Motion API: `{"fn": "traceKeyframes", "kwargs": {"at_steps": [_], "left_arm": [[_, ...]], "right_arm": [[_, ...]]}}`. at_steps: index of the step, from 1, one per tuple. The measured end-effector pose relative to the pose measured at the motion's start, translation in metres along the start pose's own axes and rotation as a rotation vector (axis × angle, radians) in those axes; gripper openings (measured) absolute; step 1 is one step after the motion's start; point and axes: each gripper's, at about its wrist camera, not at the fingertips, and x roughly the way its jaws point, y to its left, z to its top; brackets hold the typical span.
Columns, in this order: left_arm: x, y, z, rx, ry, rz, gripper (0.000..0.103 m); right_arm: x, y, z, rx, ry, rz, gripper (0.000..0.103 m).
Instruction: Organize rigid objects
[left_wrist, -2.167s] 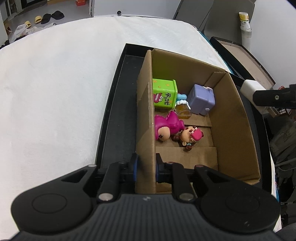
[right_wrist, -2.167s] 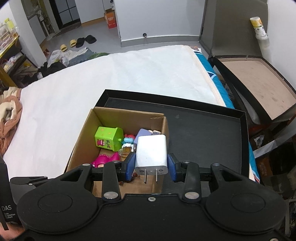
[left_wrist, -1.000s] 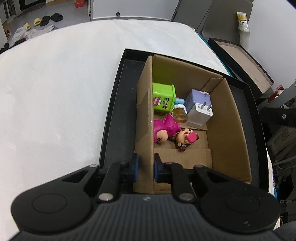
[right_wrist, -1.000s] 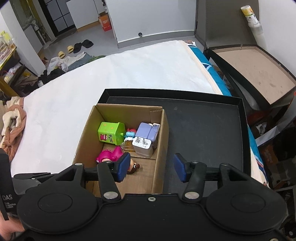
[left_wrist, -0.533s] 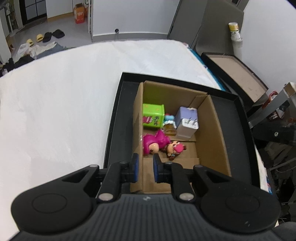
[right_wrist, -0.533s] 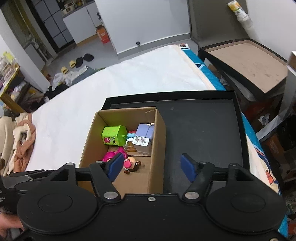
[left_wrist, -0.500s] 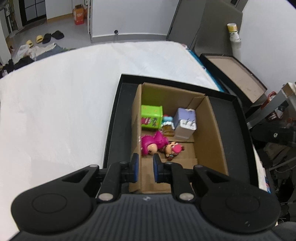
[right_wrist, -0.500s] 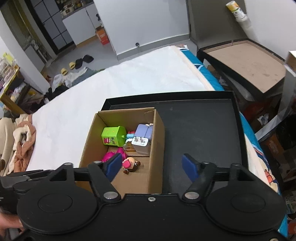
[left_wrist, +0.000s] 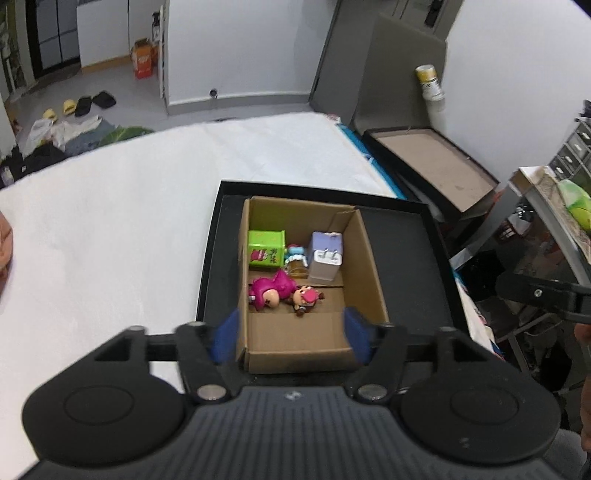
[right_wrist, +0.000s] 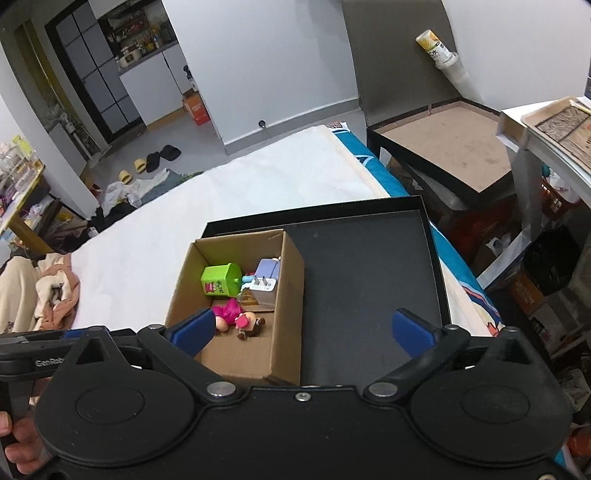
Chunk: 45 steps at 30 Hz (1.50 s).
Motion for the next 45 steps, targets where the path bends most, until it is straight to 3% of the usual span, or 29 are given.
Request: {"fn": "traceKeyframes", "kwargs": {"at_steps": [6, 15, 26, 35, 41, 45], "left_arm": [[-0.033, -0.012, -0.011, 0.035, -0.044, -0.006, 0.087], [-0.083, -0.025, -0.030, 0.080, -0.136, 0.007, 0.096], [-0.132, -0.037, -0.051, 0.095, -0.204, 0.000, 0.099], [-0.164, -0.049, -0.073, 0.102, -0.264, 0.052, 0.101], [-0.185, -0.050, -0.085, 0.064, -0.285, -0.009, 0.102], [-0.197, -0.054, -0.091, 0.091, -0.309, 0.001, 0.103]], "right_arm": [[-0.028, 0.002, -0.013, -0.008, -0.039, -0.025, 0.103], [-0.077, 0.008, -0.028, 0.011, -0.119, -0.037, 0.103], [-0.129, 0.018, -0.049, 0.002, -0.210, -0.048, 0.103], [-0.166, 0.029, -0.066, -0.010, -0.266, -0.036, 0.103], [-0.186, 0.036, -0.080, 0.005, -0.299, -0.036, 0.103], [-0.197, 0.042, -0.089, -0.003, -0.317, -0.020, 0.103]]}}
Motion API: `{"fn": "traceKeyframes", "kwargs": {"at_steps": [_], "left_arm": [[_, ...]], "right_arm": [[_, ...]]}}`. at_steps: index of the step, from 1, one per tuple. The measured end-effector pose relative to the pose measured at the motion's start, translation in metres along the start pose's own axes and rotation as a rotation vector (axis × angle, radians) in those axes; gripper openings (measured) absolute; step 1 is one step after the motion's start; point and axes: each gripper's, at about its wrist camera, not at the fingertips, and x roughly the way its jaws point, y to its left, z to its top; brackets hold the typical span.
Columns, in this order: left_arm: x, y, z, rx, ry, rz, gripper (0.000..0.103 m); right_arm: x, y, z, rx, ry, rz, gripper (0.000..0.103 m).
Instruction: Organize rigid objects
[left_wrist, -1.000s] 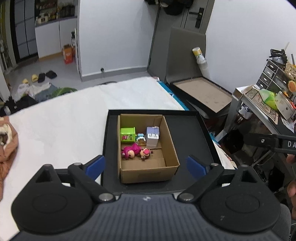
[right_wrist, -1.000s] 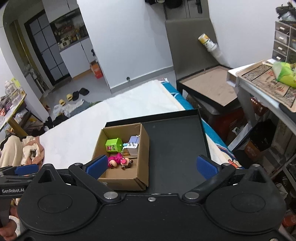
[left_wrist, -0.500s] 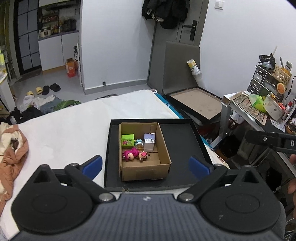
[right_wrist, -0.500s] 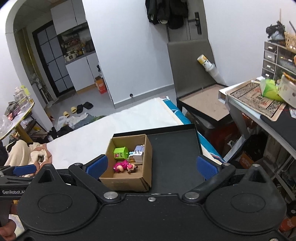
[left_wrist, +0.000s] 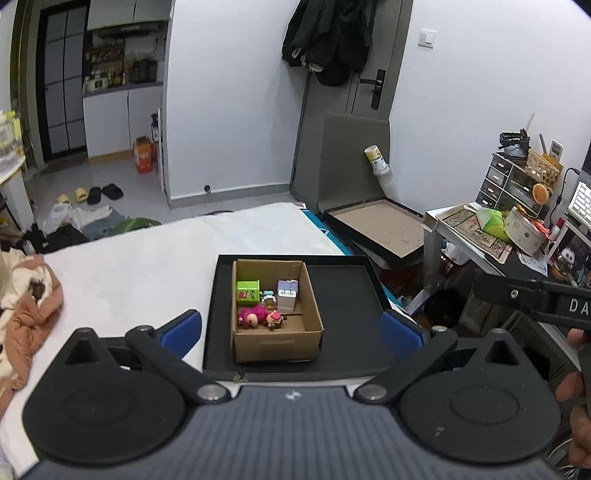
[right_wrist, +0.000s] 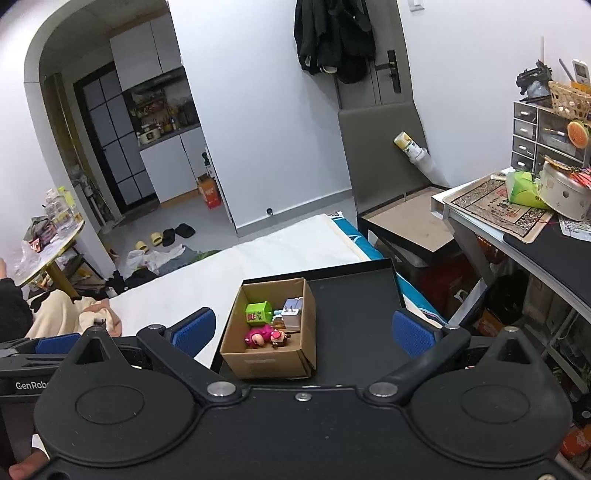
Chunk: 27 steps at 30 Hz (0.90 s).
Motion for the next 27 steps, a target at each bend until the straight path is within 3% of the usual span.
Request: {"fn": "traceKeyframes", "kwargs": {"at_steps": [6, 14, 18, 27], "left_arm": [[-0.023, -0.001, -0.008, 0.028, -0.036, 0.005, 0.103], [-0.036, 0.006, -0.013, 0.038, -0.064, -0.005, 0.103], [-0.040, 0.011, -0.014, 0.004, -0.054, -0.067, 0.103], [-0.044, 0.011, -0.016, 0.028, -0.068, -0.036, 0.103]], "right_arm": [[-0.012, 0.007, -0.009, -0.003, -0.008, 0.031, 0.103], [-0.028, 0.014, -0.015, -0.044, -0.029, 0.007, 0.103], [-0.028, 0.015, -0.018, -0.034, -0.024, 0.020, 0.103], [-0.031, 0.021, -0.022, -0.050, -0.032, 0.027, 0.103]]}}
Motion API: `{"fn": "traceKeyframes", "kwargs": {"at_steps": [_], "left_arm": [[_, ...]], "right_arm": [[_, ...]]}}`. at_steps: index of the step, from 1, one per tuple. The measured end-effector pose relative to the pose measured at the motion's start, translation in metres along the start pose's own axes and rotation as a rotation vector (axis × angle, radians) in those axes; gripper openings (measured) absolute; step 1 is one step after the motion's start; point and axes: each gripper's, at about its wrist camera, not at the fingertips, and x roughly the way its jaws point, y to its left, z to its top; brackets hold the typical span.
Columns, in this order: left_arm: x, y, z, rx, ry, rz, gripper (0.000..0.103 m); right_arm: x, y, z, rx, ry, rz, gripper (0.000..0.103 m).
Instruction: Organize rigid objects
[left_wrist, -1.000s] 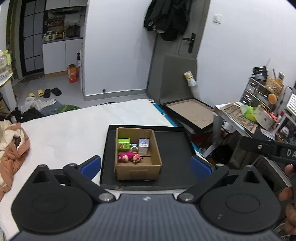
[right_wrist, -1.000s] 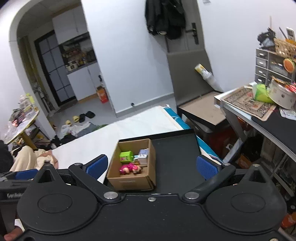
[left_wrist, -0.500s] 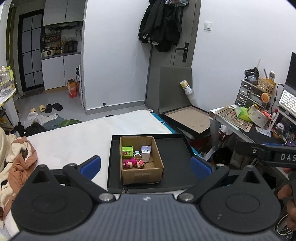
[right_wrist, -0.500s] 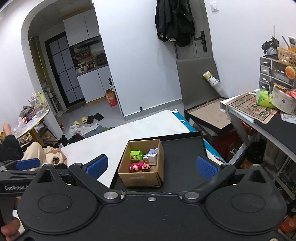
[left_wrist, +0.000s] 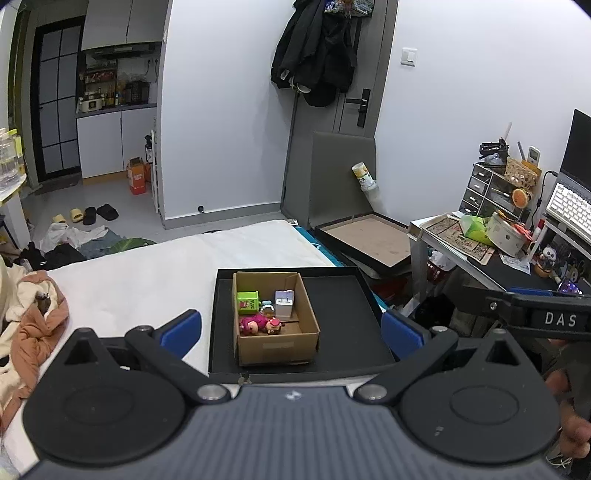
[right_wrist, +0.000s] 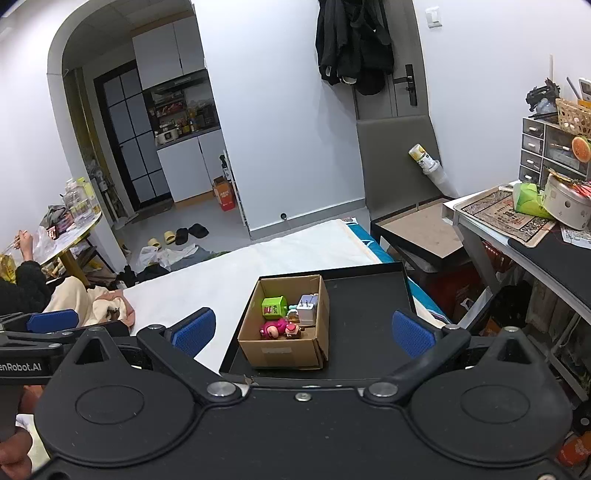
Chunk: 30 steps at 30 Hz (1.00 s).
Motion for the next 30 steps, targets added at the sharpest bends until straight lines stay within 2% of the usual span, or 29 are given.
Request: {"fn": "traceKeyframes", "kwargs": {"at_steps": [17, 30], "left_arm": [[0.009, -0.002, -0.007, 0.026, 0.016, -0.013, 0.103], [0.012, 0.001, -0.011, 0.009, 0.023, -0.025, 0.103]], "right_arm": [[0.002, 0.008, -0.002, -0.021, 0.012, -0.016, 0.103], [0.004, 0.006, -0.006, -0.008, 0.022, -0.024, 0.103]]}}
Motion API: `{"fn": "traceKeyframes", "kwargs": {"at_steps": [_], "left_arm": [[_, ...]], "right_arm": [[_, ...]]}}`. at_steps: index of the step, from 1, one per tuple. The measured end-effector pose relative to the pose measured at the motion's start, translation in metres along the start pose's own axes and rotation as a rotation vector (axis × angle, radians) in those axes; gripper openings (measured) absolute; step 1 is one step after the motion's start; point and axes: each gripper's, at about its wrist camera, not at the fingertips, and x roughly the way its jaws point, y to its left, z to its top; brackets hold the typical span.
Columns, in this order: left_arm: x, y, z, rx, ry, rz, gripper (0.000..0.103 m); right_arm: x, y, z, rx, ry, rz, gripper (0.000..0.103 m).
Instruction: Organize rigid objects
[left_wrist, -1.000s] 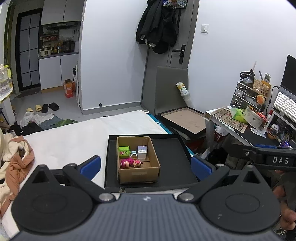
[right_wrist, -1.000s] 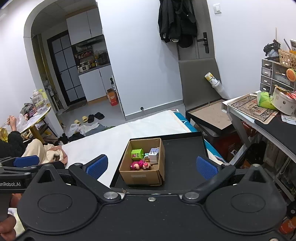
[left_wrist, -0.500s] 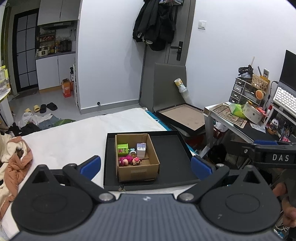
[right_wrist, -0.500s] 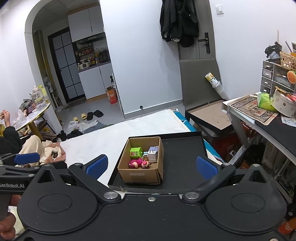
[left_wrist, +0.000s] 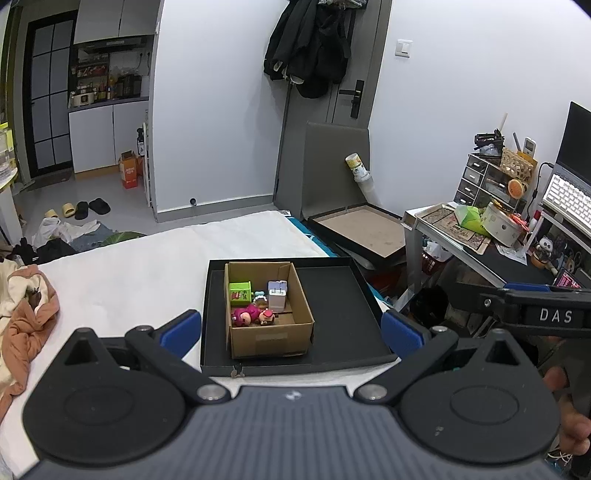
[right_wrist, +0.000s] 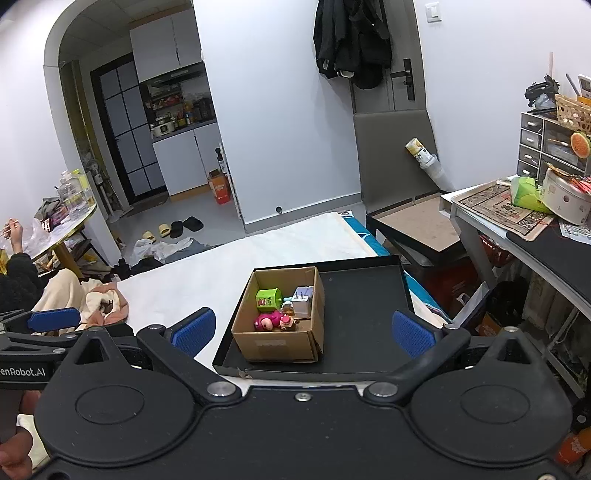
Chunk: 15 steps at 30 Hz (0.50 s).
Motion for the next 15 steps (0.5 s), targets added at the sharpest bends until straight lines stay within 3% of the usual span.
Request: {"fn": "traceKeyframes", "kwargs": {"at_steps": [15], "left_arm": [[0.0000, -0.0007, -0.0050, 0.007, 0.001, 0.006, 0.103]], "right_arm": [[0.0008, 0.0028, -0.0007, -0.018, 0.002, 0.003, 0.103]]}}
